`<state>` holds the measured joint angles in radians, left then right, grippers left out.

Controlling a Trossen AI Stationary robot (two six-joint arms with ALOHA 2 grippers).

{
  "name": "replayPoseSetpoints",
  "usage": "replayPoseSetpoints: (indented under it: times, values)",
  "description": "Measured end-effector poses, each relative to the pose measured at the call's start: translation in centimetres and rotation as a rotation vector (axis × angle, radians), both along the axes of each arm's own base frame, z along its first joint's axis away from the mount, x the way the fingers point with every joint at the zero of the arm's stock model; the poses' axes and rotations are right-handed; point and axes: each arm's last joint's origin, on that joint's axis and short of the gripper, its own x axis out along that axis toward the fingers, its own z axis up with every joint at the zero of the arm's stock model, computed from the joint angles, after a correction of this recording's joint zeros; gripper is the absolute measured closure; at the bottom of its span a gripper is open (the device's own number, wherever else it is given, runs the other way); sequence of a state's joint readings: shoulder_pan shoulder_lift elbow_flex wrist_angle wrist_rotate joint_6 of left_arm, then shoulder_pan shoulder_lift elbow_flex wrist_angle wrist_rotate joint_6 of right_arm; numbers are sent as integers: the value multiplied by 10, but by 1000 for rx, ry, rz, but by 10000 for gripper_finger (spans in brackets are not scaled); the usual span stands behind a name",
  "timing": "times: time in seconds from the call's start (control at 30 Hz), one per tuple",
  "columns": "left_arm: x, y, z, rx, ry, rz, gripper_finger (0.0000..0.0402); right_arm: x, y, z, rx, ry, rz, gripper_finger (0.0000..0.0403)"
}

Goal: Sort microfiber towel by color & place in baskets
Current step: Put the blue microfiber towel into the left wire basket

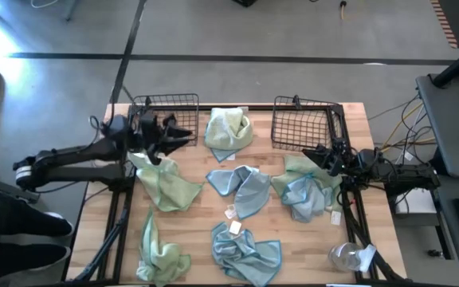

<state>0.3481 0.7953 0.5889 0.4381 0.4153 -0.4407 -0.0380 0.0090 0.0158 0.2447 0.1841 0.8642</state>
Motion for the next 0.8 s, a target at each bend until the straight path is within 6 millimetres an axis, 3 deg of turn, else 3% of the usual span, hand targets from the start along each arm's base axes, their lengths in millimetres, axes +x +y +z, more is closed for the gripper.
replayPoseSetpoints:
  times: [0.3, 0.5, 0.63, 0.8]
  values:
    - [-1, -1, 70, 200, 437, -27, 242, 0, 0, 0, 0, 0, 1, 321]
    - [-10, -4, 119, 276, 548, -54, 242, 0, -1, 0, -64, 17, -39, 321]
    - [-13, -5, 140, 286, 576, -60, 242, -1, -2, 0, -24, 11, -86, 321]
    - [-16, -6, 150, 285, 628, -76, 242, -1, -2, 0, 31, -6, -73, 321]
